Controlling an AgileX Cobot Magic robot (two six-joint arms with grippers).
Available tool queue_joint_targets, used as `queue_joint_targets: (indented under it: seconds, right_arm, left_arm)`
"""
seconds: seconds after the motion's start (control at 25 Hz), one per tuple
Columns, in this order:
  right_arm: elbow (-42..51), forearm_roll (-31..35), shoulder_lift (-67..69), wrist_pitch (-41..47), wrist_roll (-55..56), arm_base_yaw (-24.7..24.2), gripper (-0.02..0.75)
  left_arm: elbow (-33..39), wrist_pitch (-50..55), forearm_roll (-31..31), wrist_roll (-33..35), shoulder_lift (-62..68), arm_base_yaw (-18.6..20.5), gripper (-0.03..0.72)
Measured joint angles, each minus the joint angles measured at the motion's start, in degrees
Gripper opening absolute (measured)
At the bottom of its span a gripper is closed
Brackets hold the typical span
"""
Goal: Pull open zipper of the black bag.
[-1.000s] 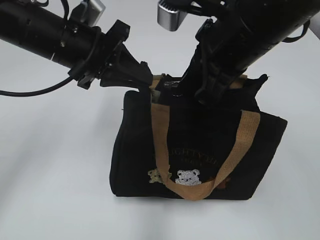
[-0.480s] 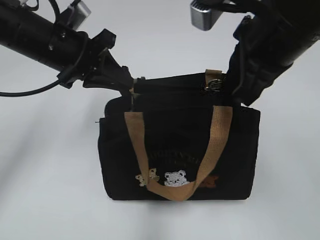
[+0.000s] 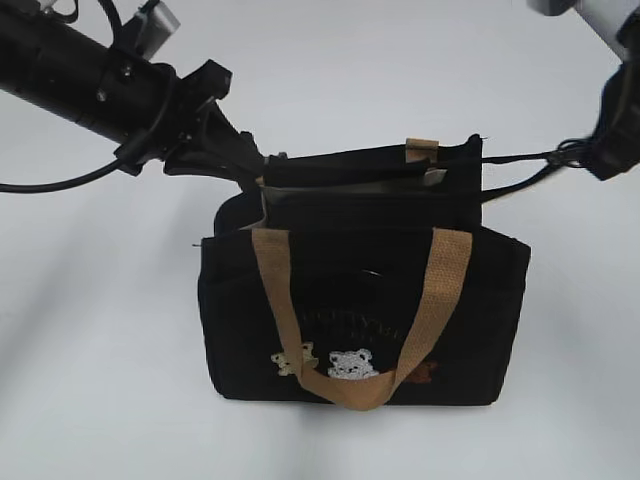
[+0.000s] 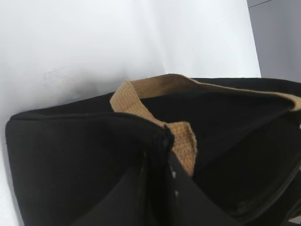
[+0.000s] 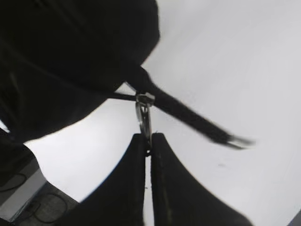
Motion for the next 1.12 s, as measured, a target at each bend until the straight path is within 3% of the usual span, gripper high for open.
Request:
queue_joint_targets:
  seconds: [0.16, 0.32, 0.44, 0.6, 0.72, 0.92, 1.12]
  right_arm:
    - [0.0, 1.0, 0.0, 1.0, 0.8, -4.9, 0.002]
    - [0.0, 6.3, 0.0, 1.0, 0.8, -5.3, 0.029]
    - [0.0, 10.3, 0.0, 1.2, 1.0, -5.3, 0.186]
    - [0.0, 11.4, -1.2, 1.8, 3.8, -5.3, 0.455]
    - [0.0, 11.4, -3.7, 1.8, 5.8, -5.3, 0.511]
    - [0.6, 11.4, -10.4, 1.9, 7.7, -5.3, 0.512]
    - [9.1, 10.9, -20.9, 1.9, 9.1, -5.3, 0.512]
  left_arm:
    - [0.0, -0.1, 0.1, 0.0, 0.0, 0.0, 0.027]
    - [0.0, 0.3, 0.2, 0.0, -0.1, 0.1, 0.038]
    - [0.0, 1.5, 0.7, 0.0, -1.2, 0.1, 0.139]
    - [0.0, 4.8, 4.1, 0.0, -6.7, 0.2, 0.372]
    - [0.0, 7.3, 10.6, -1.5, -12.8, 0.2, 0.435]
    - [1.0, 12.1, 28.1, -13.0, -25.4, 0.2, 0.451]
    - [9.2, 15.8, 43.4, -22.9, -41.9, 0.2, 0.45]
